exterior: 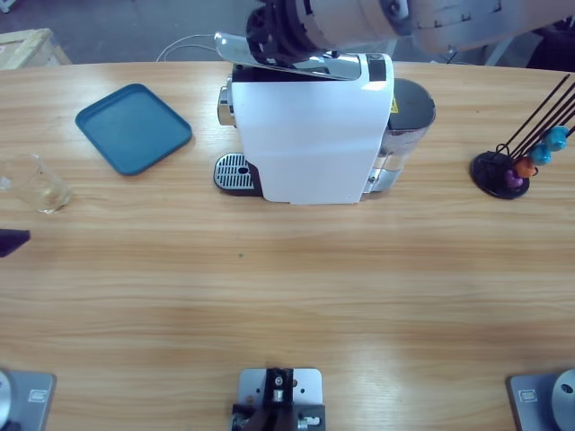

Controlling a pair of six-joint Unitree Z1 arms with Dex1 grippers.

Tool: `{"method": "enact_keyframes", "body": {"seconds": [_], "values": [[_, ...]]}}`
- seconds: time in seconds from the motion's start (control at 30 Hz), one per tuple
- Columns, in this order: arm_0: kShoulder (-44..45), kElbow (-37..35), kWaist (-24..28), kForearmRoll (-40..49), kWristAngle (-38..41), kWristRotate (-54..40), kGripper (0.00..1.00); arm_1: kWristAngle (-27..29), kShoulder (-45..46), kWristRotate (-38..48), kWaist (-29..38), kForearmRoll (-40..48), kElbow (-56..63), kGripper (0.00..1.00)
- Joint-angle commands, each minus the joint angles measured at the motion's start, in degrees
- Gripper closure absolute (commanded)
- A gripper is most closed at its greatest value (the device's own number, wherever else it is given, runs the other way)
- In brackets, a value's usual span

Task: Pour coffee

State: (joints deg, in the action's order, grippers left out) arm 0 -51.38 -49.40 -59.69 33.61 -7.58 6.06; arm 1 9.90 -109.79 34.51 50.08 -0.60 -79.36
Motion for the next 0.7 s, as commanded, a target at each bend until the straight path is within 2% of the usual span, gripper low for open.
{"method": "enact_keyframes", "body": {"seconds": [0.03,0.6,0.7], "values": [[-1.5,-0.4,-0.3,0.0,0.6,-0.5,0.013,-1.3,-14.0,1.5,2.7,-4.0,8.0,1.0],[-2.2,-0.5,-0.3,-0.3,0.6,-0.4,0.011,-2.0,-16.5,1.5,2.7,-13.0,5.1,1.0],[-1.7,-0.7,-0.3,-0.3,0.4,-0.4,0.01,-1.6,-13.3,-3.5,2.7,-13.0,5.0,1.0]]}}
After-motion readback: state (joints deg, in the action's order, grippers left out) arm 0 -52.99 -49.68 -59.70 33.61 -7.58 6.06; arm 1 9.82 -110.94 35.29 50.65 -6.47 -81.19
